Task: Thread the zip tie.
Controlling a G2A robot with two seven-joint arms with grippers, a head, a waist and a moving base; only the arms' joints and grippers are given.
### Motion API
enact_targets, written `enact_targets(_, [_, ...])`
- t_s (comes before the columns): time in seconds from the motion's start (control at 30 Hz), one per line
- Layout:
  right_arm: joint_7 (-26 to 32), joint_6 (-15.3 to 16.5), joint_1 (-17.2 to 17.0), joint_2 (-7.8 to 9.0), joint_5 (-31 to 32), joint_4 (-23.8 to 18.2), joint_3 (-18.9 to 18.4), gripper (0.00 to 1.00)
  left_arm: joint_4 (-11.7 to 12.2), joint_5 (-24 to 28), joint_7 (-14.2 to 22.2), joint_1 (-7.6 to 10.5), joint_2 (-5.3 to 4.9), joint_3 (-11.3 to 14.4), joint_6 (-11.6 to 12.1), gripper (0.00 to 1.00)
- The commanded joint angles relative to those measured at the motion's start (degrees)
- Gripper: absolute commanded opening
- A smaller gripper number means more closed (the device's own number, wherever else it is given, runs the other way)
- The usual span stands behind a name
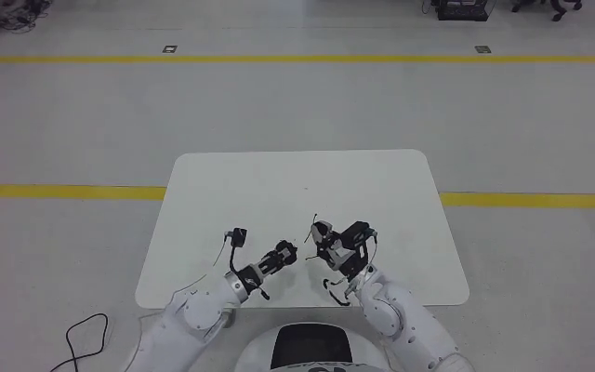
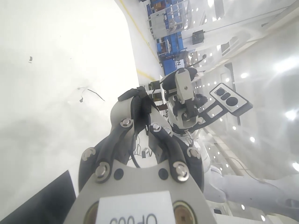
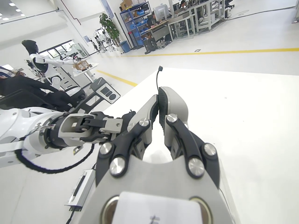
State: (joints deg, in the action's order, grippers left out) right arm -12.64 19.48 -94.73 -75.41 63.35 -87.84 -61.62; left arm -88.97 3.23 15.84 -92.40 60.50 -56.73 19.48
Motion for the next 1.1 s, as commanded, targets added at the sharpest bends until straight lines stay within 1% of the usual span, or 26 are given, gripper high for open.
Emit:
enact_targets(0.0, [0.03, 0.00, -0.02, -0.02, -0.03, 0.00, -0.03, 0.00, -0.05, -0.03, -0.07, -0.03, -0.01, -0.01, 0.00, 0.00])
enact_targets(0.13, [0.03, 0.00, -0.02, -0.02, -0.03, 0.00, -0.03, 0.00, -0.05, -0.03, -0.07, -0.03, -0.01, -0.01, 0.00, 0.00])
enact_targets(0.17, [0.03, 0.00, -0.02, -0.02, -0.03, 0.00, -0.03, 0.00, 0.07, -0.96, -1.11, 0.22, 0.07, 0.09, 0.00, 0.00])
enact_targets(0.2, [-0.01, 0.00, -0.05, 0.01, 0.38, 0.13, 0.16, 0.00, -0.31, -2.35, -1.54, 0.28, 0.13, 0.56, 0.00, 0.00])
enact_targets(0.27, [-1.69, 0.00, -0.22, 0.04, -1.96, 0.49, 1.38, 0.00, -1.36, -2.94, -3.94, -0.25, 0.34, 1.10, 0.00, 0.00])
enact_targets(0.3, [-2.90, 0.00, -0.04, 0.31, -1.71, 1.18, 2.07, 0.00, -1.69, -4.47, -5.45, -0.58, 0.39, 1.35, 0.00, 0.00])
enact_targets(0.4, [-7.15, 0.00, 0.22, 1.08, -1.57, 2.36, 3.48, 0.00, -1.80, -10.54, -10.29, -1.31, 0.41, 2.28, 0.00, 0.00])
enact_targets(0.47, [-9.12, 0.00, 0.49, 1.63, -1.19, 3.08, 4.27, 0.00, -1.81, -11.48, -12.65, -1.66, 0.47, 3.01, 0.00, 0.00])
enact_targets(0.53, [-11.11, 0.00, 0.83, 2.24, -0.96, 3.81, 4.89, 0.00, -1.77, -13.55, -14.98, -1.52, 0.41, 3.60, 0.00, 0.00])
enact_targets(0.67, [-13.36, 0.00, 1.44, 3.22, -0.86, 4.70, 5.99, 0.00, -2.04, -15.35, -19.03, -1.39, 0.25, 4.84, 0.00, 0.00])
enact_targets(0.87, [-15.24, 0.00, 2.72, 4.25, -1.85, 6.00, 7.79, 0.00, -2.22, -15.08, -21.10, -0.82, -0.29, 6.37, 0.00, 0.00])
enact_targets(0.93, [-15.79, 0.00, 3.26, 4.42, -2.22, 6.57, 8.39, 0.00, -2.38, -14.79, -21.02, -0.73, -0.50, 6.88, 0.00, 0.00])
enact_targets(1.07, [-17.35, 0.00, 4.64, 4.57, -3.04, 8.16, 9.76, 0.00, -2.39, -14.76, -21.03, -0.70, -0.54, 6.93, 0.00, 0.00])
